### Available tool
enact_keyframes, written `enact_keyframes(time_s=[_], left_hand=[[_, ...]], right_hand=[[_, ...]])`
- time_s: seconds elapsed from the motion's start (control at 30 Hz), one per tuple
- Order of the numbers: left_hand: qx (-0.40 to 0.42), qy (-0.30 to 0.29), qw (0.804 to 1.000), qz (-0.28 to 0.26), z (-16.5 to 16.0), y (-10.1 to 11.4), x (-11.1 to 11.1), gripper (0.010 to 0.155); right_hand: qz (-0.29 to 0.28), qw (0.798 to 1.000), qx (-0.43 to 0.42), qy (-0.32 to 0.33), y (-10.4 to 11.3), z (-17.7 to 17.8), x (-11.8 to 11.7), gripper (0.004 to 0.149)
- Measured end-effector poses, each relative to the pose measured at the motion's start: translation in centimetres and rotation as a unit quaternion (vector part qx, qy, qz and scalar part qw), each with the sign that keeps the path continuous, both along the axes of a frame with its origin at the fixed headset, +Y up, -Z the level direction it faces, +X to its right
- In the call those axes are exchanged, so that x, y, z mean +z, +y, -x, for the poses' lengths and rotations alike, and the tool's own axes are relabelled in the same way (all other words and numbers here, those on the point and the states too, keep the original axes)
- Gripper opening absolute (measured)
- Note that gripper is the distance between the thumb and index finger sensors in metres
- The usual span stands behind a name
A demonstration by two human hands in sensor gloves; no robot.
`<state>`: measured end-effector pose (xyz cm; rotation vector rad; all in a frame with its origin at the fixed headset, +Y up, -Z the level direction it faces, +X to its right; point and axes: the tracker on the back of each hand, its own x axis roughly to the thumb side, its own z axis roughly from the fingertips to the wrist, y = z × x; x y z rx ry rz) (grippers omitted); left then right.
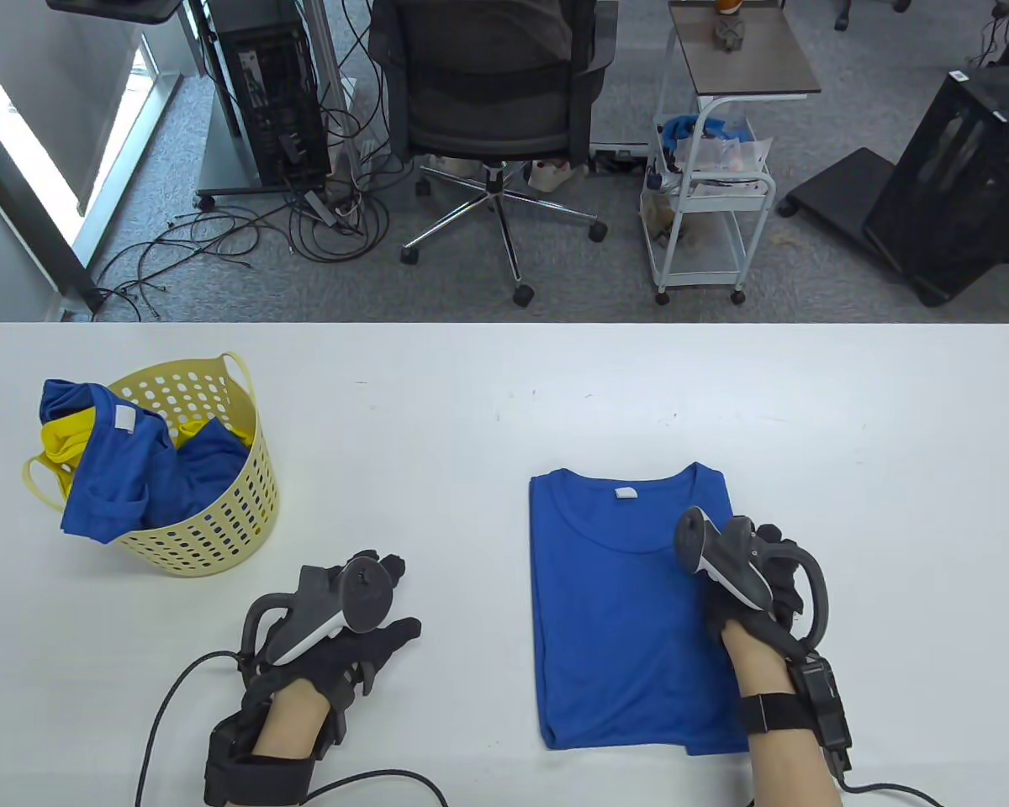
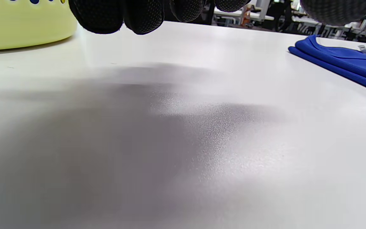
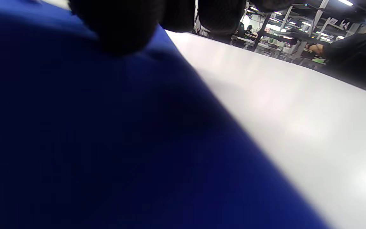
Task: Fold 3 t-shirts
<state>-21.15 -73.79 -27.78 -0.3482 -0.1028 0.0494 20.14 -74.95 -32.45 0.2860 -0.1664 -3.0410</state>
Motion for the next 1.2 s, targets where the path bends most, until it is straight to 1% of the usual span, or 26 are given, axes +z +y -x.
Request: enact_keyframes(time_s=[0.03,0.07,0.1,0.13,0.17,0.2,0.23,0.27,0.3,0.4,0.43,0.63,0.77,0.9,0.93,1.03,1.2], left_hand=[[0.000,0.002,1.000,0.002,0.0,0.0,-0.1,0.080],[0.000,0.002,1.000,0.001,0.1,-0.1,-0.1,0.080],[0.000,0.002,1.000,0.000,0.2,-0.1,-0.1,0.080],[-0.001,0.002,1.000,0.001,0.2,-0.1,-0.1,0.080],[-0.003,0.002,1.000,0.001,0.3,-0.1,-0.1,0.080],[-0.004,0.001,1.000,0.000,0.3,-0.1,-0.1,0.080],[-0.004,0.001,1.000,0.000,0.3,-0.1,-0.1,0.080],[-0.004,0.000,1.000,0.001,0.3,-0.1,-0.1,0.080],[-0.003,0.000,1.000,0.001,0.3,-0.2,0.0,0.080],[0.001,-0.002,1.000,0.001,0.3,-0.2,0.0,0.080],[0.003,-0.002,1.000,0.000,0.3,-0.2,0.0,0.080],[0.004,-0.002,1.000,0.006,0.6,-0.5,-0.2,0.080],[0.013,0.002,1.000,0.004,0.9,-0.6,-0.1,0.080],[0.017,0.001,1.000,0.002,0.9,-0.6,-0.1,0.080],[0.017,0.001,1.000,0.003,0.9,-0.6,-0.1,0.080],[0.018,-0.001,1.000,0.005,0.9,-0.8,-0.1,0.079],[0.016,0.001,1.000,0.008,0.9,-0.8,-0.1,0.079]], right_hand=[[-0.023,0.998,-0.056,0.018,1.1,1.2,0.8,0.058],[-0.040,0.994,-0.094,0.028,1.8,2.3,1.4,0.060],[-0.042,0.990,-0.128,0.036,2.2,3.5,2.0,0.063],[-0.029,0.987,-0.151,0.042,2.3,4.6,2.5,0.067],[0.001,0.985,-0.166,0.046,2.0,6.0,3.1,0.072],[0.031,0.984,-0.169,0.052,1.5,6.9,3.4,0.078],[0.085,0.980,-0.167,0.065,0.2,8.1,3.6,0.083],[0.110,0.978,-0.164,0.069,-0.6,8.7,3.7,0.085],[0.137,0.977,-0.148,0.070,-1.9,9.3,3.7,0.086],[0.189,0.974,-0.109,0.061,-4.1,9.4,3.6,0.088],[0.196,0.972,-0.113,0.057,-4.4,9.3,3.5,0.088],[0.196,0.966,-0.165,0.019,-4.6,6.7,2.4,0.089],[0.196,0.959,-0.204,-0.005,-5.1,3.1,1.4,0.088],[0.185,0.956,-0.227,-0.027,-5.2,-0.6,1.0,0.088],[0.183,0.955,-0.231,-0.043,-5.2,-2.1,0.9,0.088],[0.174,0.951,-0.245,-0.072,-5.3,-4.6,0.7,0.089],[0.159,0.947,-0.262,-0.097,-5.4,-7.7,0.7,0.089]])
